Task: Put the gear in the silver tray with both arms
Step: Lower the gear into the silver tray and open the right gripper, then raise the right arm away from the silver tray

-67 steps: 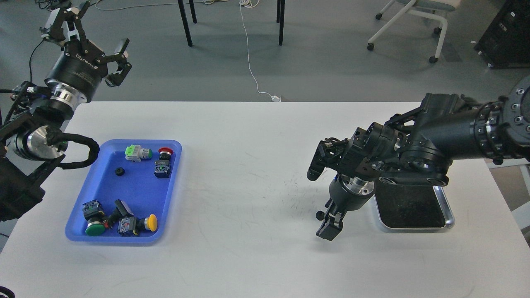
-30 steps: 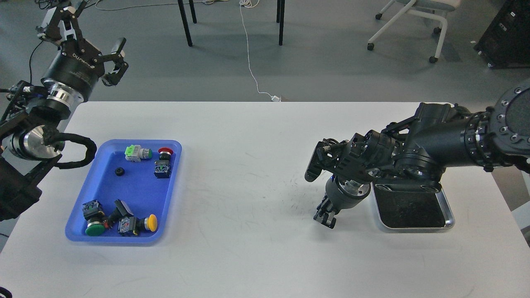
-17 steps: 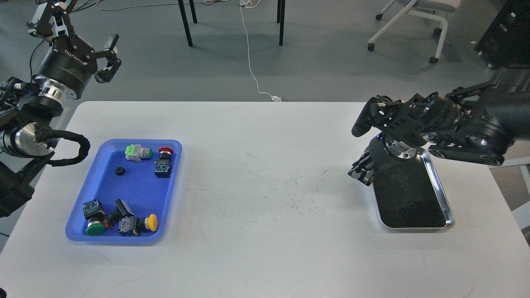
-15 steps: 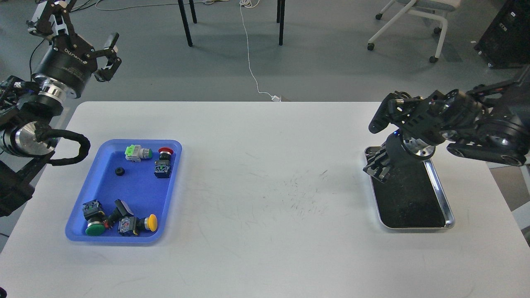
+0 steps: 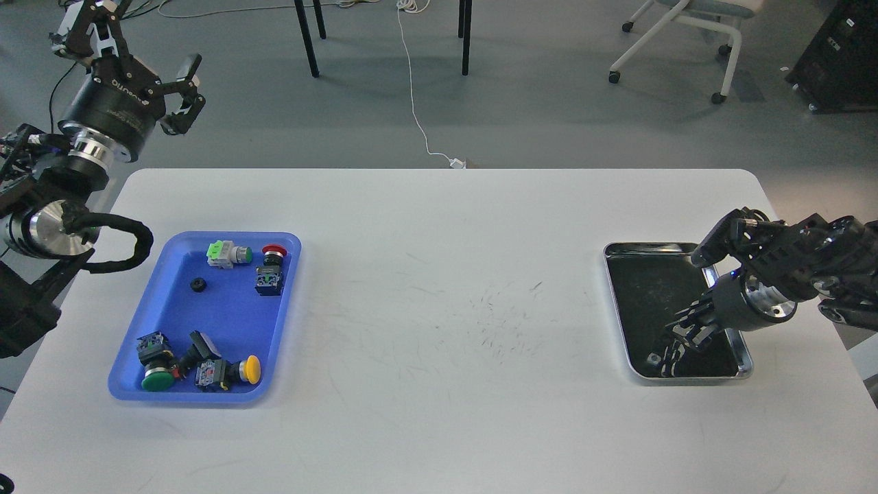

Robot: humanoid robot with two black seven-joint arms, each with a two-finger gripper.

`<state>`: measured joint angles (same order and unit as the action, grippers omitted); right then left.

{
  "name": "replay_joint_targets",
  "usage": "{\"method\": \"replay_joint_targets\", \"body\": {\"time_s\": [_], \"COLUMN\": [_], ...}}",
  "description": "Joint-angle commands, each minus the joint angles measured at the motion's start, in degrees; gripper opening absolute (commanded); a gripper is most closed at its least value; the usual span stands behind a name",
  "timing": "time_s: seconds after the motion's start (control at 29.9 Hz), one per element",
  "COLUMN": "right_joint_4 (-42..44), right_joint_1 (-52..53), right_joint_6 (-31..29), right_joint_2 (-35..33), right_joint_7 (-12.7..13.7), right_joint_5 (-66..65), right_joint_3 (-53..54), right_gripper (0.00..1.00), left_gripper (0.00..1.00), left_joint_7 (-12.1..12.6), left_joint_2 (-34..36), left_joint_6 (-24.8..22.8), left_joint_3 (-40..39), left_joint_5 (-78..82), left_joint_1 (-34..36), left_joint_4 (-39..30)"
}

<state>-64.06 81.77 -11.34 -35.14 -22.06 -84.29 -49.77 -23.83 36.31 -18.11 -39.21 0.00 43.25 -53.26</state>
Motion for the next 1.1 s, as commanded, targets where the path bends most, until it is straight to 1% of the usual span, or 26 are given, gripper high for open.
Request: {"method": "replay_joint_targets", "body": {"time_s": [0.0, 0.2, 0.3, 0.43, 0.53, 0.64, 0.77, 0.97, 1.07], "right_joint_4": [0.0, -0.8, -1.8, -1.3, 1.0, 4.7, 8.3, 12.6, 13.4], "right_joint_1": [-0.9, -1.0, -0.5, -0.3, -0.7, -1.7, -4.6, -11.2, -14.3], "right_joint_6": [0.0, 0.0, -0.2, -0.5, -0.7, -0.6, -0.1, 0.3, 0.8], "right_joint_2": [-0.1, -2.6, -4.1, -5.2, -5.2, -4.4, -2.2, 2.3, 4.5], "right_joint_7": [0.4, 0.6, 0.6, 0.6, 0.6, 0.6, 0.6, 0.5, 0.5], "right_joint_5": [0.0, 0.2, 0.6, 2.1, 8.1, 14.8, 23.7, 38.8, 45.0], "right_joint_3": [0.1, 2.5, 5.1, 14.8, 24.3, 31.8, 41.1, 56.1, 63.9], "right_gripper": [0.38, 0.67, 0.75, 0.83, 0.94, 0.96, 0.97, 0.98, 0.98], "left_gripper": [0.98, 0.98, 0.98, 0.98, 0.98, 0.98, 0.98, 0.98, 0.98], "left_joint_7": [0.0, 0.1, 0.2, 0.7, 0.7, 0.9, 0.9, 0.9, 0.9], "left_joint_2": [0.1, 0.1, 0.1, 0.2, 0.5, 2.4, 5.5, 6.9, 8.9], "left_joint_6": [0.1, 0.3, 0.4, 0.5, 0.2, -1.3, -4.7, -6.4, -7.0], "left_joint_3": [0.0, 0.2, 0.9, 1.2, 1.2, 2.9, 5.8, 6.2, 7.1], "left_joint_5": [0.0, 0.1, 0.6, 0.9, 1.1, 5.8, 20.4, 40.7, 50.7], "left_joint_1": [0.2, 0.4, 1.1, 1.1, 1.6, 1.8, 3.1, 2.8, 2.5], "left_joint_4": [0.0, 0.0, 0.0, 0.1, 0.3, -0.1, -0.1, -0.5, -3.4]}}
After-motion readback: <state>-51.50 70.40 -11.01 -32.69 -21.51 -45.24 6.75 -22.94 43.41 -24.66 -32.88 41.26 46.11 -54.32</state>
